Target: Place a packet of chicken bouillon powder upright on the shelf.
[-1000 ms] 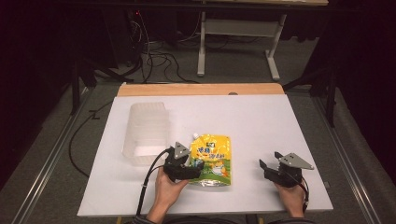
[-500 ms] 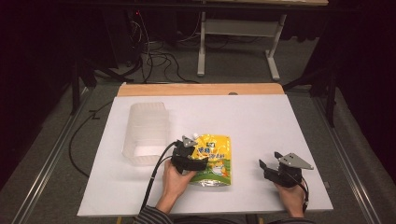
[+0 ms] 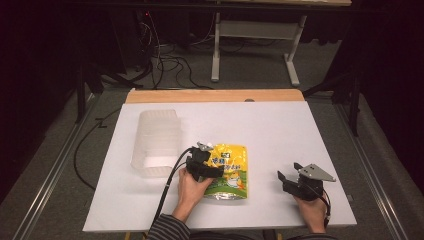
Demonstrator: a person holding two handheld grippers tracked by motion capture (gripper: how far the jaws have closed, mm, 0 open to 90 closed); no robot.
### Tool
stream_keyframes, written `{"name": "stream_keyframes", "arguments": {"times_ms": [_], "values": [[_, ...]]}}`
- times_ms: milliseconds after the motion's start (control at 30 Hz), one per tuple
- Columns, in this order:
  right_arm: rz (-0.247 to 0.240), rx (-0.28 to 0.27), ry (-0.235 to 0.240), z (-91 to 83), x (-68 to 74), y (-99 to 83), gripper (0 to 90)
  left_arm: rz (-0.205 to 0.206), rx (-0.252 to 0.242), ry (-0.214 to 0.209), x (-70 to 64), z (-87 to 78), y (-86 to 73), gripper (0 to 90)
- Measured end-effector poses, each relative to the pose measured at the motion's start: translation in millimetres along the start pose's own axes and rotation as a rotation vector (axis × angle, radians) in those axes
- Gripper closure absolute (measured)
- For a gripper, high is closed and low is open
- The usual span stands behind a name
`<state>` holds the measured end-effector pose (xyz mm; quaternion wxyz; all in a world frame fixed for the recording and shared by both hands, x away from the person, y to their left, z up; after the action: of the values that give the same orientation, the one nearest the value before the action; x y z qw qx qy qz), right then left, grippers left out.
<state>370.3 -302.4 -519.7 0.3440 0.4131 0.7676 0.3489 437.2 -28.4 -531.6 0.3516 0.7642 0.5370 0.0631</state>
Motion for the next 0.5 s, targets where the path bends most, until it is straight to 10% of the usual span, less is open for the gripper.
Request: {"name": "stream_keyframes", "arguments": {"times_ms": [300,500], "values": [[-0.005,0.002,-0.002,0.4,0.0,-0.1,30.9,0.072,-0.012,0.042,-2.0,1.1,-3.3,19.3],[-0.014,0.017,-0.003,1.9,1.2,-0.5,30.9,0.117,-0.02,0.013,-10.3,-1.9,-5.7,47.8]]}}
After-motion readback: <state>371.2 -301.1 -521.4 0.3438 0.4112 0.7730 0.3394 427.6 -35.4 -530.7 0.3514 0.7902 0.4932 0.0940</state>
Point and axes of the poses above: each handheld gripper's, and its own axes: z roughly forward along the jaws, y roughly out of its top, x roughly to its left, the point moved 8 cm from there along z, roughly forward along the jaws, and after that the axes turned 11 degrees about -z, right-handed, at the moved point
